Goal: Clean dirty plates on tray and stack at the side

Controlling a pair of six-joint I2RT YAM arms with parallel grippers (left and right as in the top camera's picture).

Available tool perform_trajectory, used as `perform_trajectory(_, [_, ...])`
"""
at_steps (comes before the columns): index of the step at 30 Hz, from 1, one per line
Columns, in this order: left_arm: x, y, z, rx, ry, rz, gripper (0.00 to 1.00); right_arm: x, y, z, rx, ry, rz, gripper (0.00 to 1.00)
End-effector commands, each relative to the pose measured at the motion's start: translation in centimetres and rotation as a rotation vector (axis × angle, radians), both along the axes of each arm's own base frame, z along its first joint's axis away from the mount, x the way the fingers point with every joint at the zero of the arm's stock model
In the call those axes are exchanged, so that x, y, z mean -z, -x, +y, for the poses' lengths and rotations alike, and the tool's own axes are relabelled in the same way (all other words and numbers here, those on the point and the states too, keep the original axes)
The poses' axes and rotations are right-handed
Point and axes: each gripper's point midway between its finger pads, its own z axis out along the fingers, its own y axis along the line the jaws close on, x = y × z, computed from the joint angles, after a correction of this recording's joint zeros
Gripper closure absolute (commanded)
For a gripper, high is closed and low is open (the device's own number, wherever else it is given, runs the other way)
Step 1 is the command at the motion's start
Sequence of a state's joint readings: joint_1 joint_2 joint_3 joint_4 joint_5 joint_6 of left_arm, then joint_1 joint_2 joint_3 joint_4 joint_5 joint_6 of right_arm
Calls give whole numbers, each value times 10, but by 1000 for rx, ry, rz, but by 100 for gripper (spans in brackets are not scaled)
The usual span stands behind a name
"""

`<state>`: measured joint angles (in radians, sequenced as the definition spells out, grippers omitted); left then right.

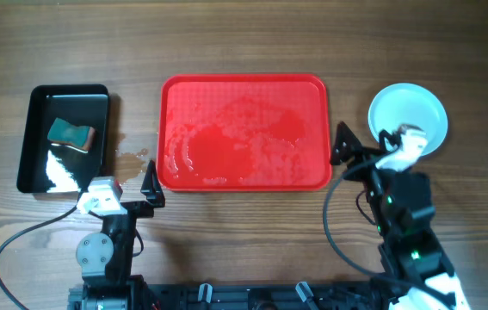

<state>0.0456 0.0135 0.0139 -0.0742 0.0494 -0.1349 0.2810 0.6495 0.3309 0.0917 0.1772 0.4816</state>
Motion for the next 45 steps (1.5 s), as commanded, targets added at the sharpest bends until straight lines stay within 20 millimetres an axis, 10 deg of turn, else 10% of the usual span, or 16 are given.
perform_trajectory(1, [2, 0, 1, -7, -20, -1, 0, 13, 12, -19, 64, -38, -28, 0])
perform_trajectory(26, [2, 0, 1, -7, -20, -1, 0, 26, 47, -70, 242, -181, -213, 0])
perform_trajectory(45, [2, 0, 1, -7, -20, -1, 0, 19, 50, -76, 199, 341, -235, 0])
